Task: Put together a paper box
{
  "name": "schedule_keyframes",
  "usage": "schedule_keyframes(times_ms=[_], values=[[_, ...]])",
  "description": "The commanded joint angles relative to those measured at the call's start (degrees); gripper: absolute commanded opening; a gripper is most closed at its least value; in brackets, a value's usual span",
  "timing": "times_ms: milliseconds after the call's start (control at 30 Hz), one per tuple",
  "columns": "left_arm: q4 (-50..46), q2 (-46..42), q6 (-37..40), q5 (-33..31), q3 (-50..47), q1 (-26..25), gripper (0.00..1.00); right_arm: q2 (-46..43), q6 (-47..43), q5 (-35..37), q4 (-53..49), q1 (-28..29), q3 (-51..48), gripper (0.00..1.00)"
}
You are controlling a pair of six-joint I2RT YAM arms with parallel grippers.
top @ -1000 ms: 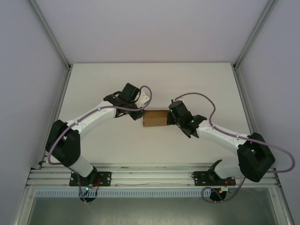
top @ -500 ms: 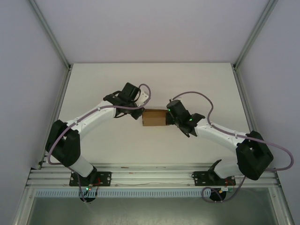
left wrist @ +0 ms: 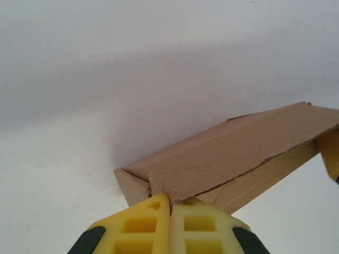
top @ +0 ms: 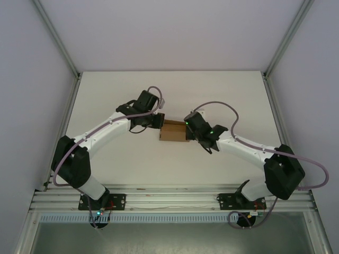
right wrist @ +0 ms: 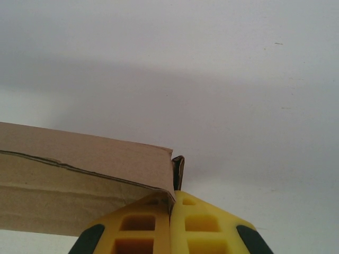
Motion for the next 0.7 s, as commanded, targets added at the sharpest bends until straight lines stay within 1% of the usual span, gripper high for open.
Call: schedule_keyframes(times_ms=[0, 33, 167, 200, 300, 433, 567, 667], values=[[-1.9, 1.3, -6.9, 0.6, 1.5, -0.2, 0.0, 2.0, 1.6, 0.6, -7.5, 1.3, -0.4, 0.0], [-2.3, 1.6, -7.4, 0.7, 1.6, -0.1, 0.0, 2.2, 1.7, 0.8, -7.5, 1.4, -0.3, 0.0], [-2.3, 2.3, -8.9, 5.6, 1.8, 1.4, 0.0, 3.0, 1.7, 1.0, -8.0, 1.4, 0.2, 0.0], [-2.5, 2.3, -9.0, 5.9, 1.8, 1.7, 0.0, 3.0, 1.6, 0.9, -8.0, 1.4, 0.1, 0.0], [-3.5, 2.2, -7.8, 2.8, 1.3, 1.7, 0.0, 2.7, 1.4, 0.9, -7.6, 1.5, -0.2, 0.0], [0.5, 1.4, -5.7, 2.8, -3.3, 1.4, 0.0, 2.0, 0.1, 1.4, -4.9, 1.5, -1.8, 0.0], [2.2, 0.9, -4.4, -3.1, -7.6, 0.3, 0.0, 1.3, -2.7, 0.5, 1.1, 1.5, -5.3, 0.0], [4.0, 0.5, -4.5, -4.1, -10.4, 0.2, 0.0, 1.6, -3.2, 1.1, 2.4, 1.6, -6.6, 0.0]])
